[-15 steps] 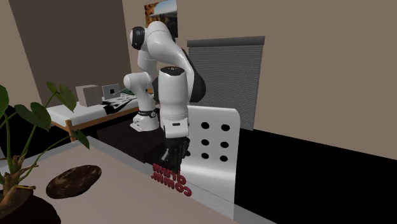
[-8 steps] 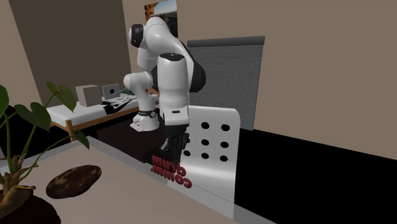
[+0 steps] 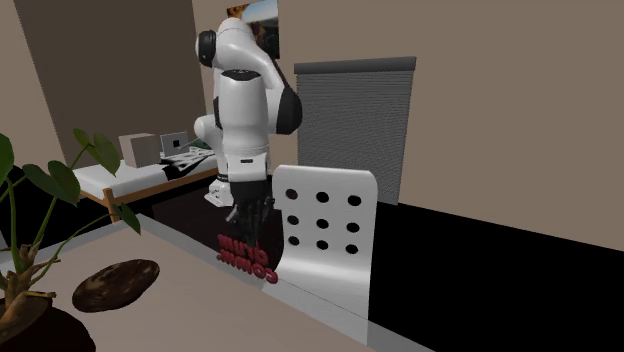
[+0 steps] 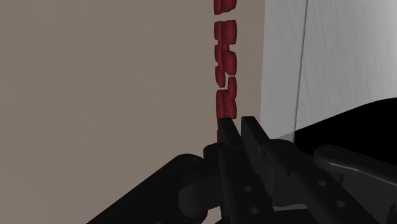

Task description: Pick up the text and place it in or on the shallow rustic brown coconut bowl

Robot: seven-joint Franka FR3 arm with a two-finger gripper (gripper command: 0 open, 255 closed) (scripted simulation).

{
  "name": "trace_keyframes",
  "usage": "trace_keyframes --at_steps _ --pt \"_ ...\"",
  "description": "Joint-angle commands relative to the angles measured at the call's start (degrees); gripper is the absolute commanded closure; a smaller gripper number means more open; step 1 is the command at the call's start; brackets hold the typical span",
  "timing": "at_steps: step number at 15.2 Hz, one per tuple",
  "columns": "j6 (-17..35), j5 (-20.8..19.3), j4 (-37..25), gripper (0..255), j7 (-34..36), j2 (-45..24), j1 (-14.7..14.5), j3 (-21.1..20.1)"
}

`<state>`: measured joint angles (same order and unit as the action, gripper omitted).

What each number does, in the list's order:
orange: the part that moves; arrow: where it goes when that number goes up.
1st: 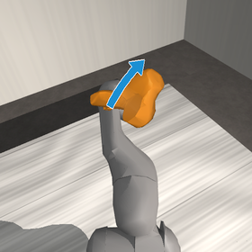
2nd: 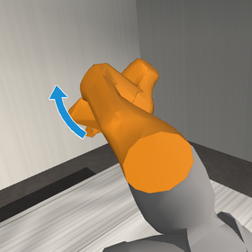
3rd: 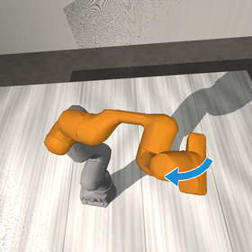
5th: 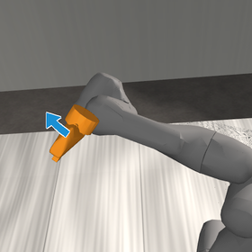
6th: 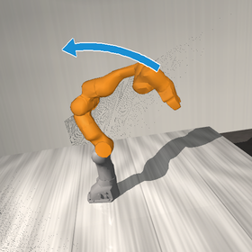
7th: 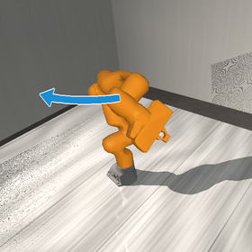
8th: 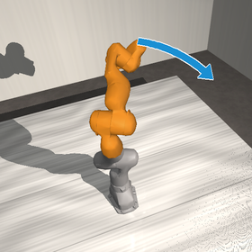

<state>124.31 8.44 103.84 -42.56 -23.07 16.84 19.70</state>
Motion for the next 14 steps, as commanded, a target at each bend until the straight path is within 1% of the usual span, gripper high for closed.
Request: trace_keyframes --at_steps 1,7,14 --pt "0.63 -0.41 2.7 255 -1.92 2.11 1.01 0.83" --pt "2.08 -2.08 10.02 255 -7.71 8.21 4.2 3.76" --pt "2.48 -4.11 15.4 255 -15.08 13.55 8.59 7.57"
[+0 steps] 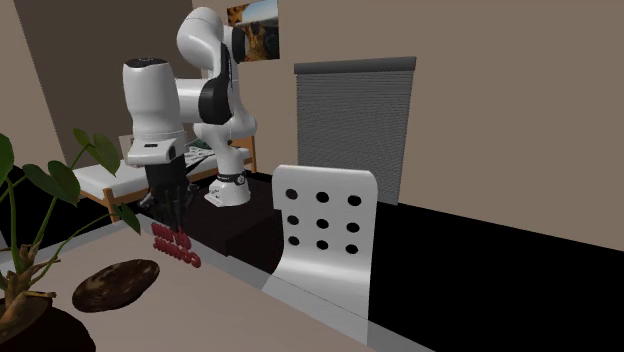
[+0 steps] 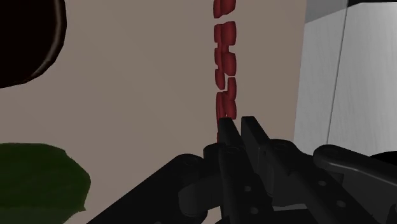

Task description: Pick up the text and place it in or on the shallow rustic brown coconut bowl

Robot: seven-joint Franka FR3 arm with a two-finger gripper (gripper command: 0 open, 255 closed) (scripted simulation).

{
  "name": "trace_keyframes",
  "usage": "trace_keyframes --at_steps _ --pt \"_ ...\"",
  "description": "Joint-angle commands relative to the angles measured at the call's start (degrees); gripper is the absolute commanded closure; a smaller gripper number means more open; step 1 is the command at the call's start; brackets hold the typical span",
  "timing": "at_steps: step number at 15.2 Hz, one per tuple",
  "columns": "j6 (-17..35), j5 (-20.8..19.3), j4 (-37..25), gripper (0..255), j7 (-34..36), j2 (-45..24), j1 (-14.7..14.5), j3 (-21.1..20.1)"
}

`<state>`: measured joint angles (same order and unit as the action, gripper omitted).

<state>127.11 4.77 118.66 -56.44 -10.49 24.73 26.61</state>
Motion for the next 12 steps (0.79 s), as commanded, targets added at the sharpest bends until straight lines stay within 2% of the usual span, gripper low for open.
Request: trace_keyframes --at_steps 1,12 --pt "-0.36 -0.71 1.08 255 -2.33 1.56 1.38 1.23" --pt "-2.04 -2.07 2.19 255 -16.16 4.65 9.36 7.83"
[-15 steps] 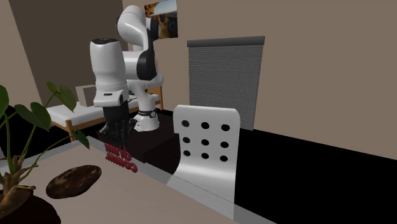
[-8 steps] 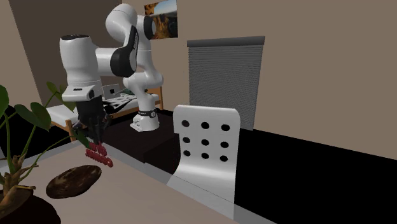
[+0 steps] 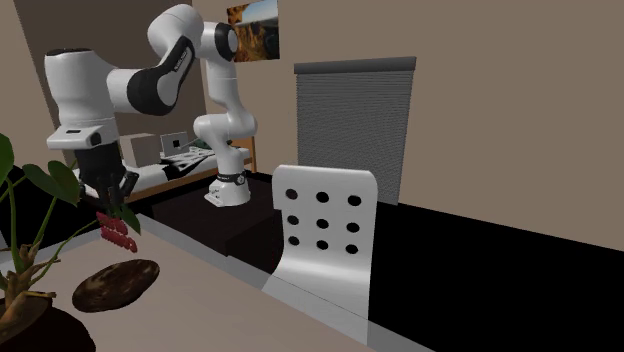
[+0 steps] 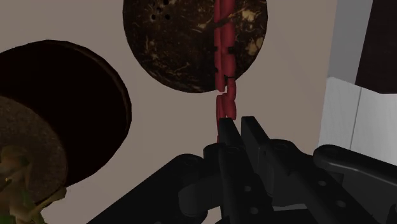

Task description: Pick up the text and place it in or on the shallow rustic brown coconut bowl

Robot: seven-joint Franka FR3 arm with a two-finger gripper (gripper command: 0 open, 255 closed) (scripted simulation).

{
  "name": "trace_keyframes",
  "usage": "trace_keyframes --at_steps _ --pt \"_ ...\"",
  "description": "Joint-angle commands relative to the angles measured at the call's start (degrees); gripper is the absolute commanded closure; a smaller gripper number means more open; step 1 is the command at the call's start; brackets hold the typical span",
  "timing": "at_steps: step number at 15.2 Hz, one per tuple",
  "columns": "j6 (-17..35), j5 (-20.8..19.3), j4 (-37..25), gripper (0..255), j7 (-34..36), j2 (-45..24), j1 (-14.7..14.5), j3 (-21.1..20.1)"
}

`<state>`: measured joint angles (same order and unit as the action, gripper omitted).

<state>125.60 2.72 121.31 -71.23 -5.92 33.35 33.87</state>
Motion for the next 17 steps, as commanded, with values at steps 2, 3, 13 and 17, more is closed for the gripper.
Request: trace_keyframes --at_steps 2,3,13,17 --pt "-0.11 0.42 -0.45 255 -3.21 -0.45 1.7 1.22" --pt "0.6 0.77 -0.11 255 -3.45 -0.91 1.77 1.17" --pt "7.5 4.98 2.56 255 -6.26 -6.15 2.77 0.14" --pt "10.12 6.98 3.25 255 -7.59 -8.5 3.37 -0.61"
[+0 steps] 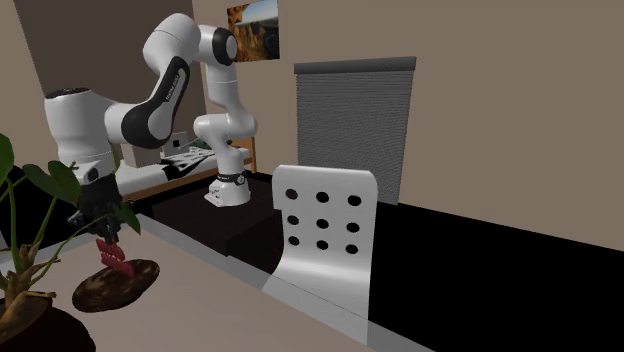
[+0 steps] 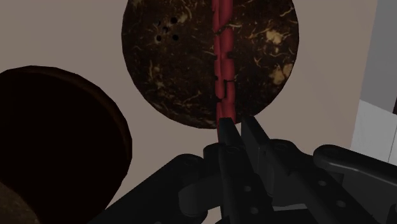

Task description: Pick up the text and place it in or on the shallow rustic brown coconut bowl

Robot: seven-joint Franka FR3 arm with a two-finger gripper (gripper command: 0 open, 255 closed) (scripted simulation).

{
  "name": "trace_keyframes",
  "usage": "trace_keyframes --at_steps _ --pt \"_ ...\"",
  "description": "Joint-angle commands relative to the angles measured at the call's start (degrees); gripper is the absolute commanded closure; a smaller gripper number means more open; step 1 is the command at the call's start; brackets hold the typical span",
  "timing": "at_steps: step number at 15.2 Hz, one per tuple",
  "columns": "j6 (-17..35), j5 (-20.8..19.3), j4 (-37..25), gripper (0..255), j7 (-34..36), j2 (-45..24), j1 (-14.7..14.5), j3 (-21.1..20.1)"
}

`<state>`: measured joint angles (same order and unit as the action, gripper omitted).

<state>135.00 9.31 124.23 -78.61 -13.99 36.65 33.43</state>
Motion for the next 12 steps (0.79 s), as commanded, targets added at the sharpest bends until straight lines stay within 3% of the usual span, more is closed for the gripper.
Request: trace_keyframes --at_steps 1,7,12 --pt "1.37 0.92 0.48 255 -0.56 -1.04 0.25 -0.39" --pt "5.57 4.62 1.07 255 -3.01 -5.34 1.66 -2.24" --pt "5.58 4.61 1.07 255 -3.0 -5.34 1.69 -2.26"
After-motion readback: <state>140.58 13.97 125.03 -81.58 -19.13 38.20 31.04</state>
